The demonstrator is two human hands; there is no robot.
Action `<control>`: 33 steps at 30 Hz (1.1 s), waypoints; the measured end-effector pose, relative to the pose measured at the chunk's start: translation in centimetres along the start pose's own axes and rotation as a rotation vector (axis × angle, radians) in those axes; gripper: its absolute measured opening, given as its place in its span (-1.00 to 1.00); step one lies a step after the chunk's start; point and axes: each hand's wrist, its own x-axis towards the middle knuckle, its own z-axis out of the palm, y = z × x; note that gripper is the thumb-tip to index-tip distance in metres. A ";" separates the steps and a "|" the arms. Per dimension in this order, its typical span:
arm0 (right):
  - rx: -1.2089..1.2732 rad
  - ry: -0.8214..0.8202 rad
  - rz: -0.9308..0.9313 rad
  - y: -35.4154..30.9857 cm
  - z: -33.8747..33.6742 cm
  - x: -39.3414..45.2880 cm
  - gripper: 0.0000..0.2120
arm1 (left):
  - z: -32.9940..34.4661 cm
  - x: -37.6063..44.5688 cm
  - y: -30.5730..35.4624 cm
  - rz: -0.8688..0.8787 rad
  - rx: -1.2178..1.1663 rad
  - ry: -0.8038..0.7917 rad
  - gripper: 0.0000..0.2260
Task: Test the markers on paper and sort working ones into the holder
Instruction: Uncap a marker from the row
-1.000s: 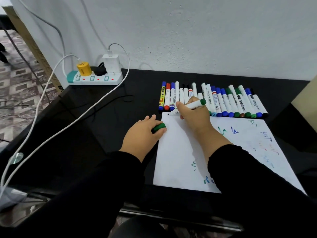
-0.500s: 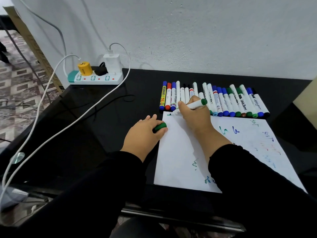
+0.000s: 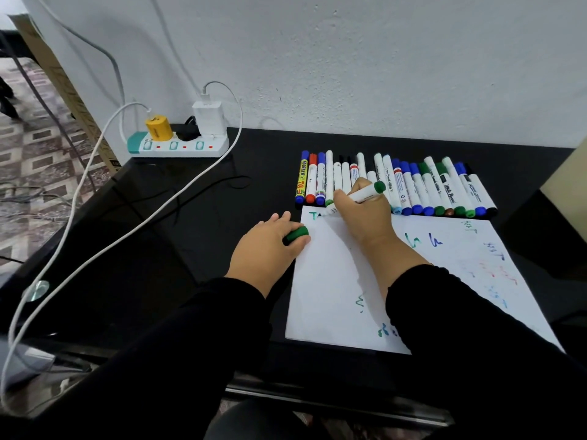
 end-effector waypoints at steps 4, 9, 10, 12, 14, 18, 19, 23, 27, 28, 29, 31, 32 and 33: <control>0.002 -0.012 0.012 -0.1 0.0 -0.1 -0.68 | -0.1 0.0 0.0 -0.001 -0.004 0.000 -0.65; 0.028 0.026 0.019 -0.1 -0.2 -0.1 -0.68 | -0.1 0.0 0.1 -0.002 -0.012 -0.014 -0.65; 0.033 0.037 0.019 -0.1 -0.2 0.0 -0.69 | -0.1 0.0 0.1 -0.001 -0.016 -0.013 -0.65; 0.025 0.029 0.017 -0.1 -0.1 0.0 -0.69 | -0.1 0.0 0.1 -0.003 -0.014 -0.008 -0.65; -0.002 0.015 0.019 -0.1 -0.1 -0.1 -0.69 | -0.2 0.0 0.2 -0.008 0.000 -0.011 -0.65; 0.042 0.030 0.027 -0.1 -0.2 -0.1 -0.67 | -0.2 0.0 0.2 -0.008 -0.007 -0.007 -0.65; 0.050 0.030 0.029 -0.1 -0.3 -0.1 -0.66 | -0.1 0.0 0.2 -0.009 -0.012 -0.004 -0.65; 0.056 0.066 0.040 0.1 -0.3 -0.1 -0.69 | -0.2 -0.1 0.2 -0.014 -0.009 -0.007 -0.64; 0.043 0.094 0.046 0.2 0.0 0.0 -0.71 | -0.4 -0.3 0.3 -0.017 -0.019 -0.006 -0.64; 0.060 0.105 0.049 0.2 0.0 0.1 -0.71 | -0.4 -0.3 0.3 -0.018 -0.019 -0.006 -0.64; 0.075 0.114 0.051 0.2 -0.1 0.1 -0.71 | -0.4 -0.3 0.3 -0.019 -0.019 -0.005 -0.64; 0.081 0.111 0.043 0.2 -0.2 0.1 -0.70 | -0.3 -0.3 0.3 -0.019 -0.021 0.000 -0.64; 0.075 0.100 0.036 0.2 -0.2 0.1 -0.70 | -0.3 -0.4 0.3 -0.022 -0.022 0.002 -0.65; 0.068 0.088 0.030 0.1 -0.3 0.0 -0.70 | -0.2 -0.3 0.3 -0.024 -0.021 0.004 -0.65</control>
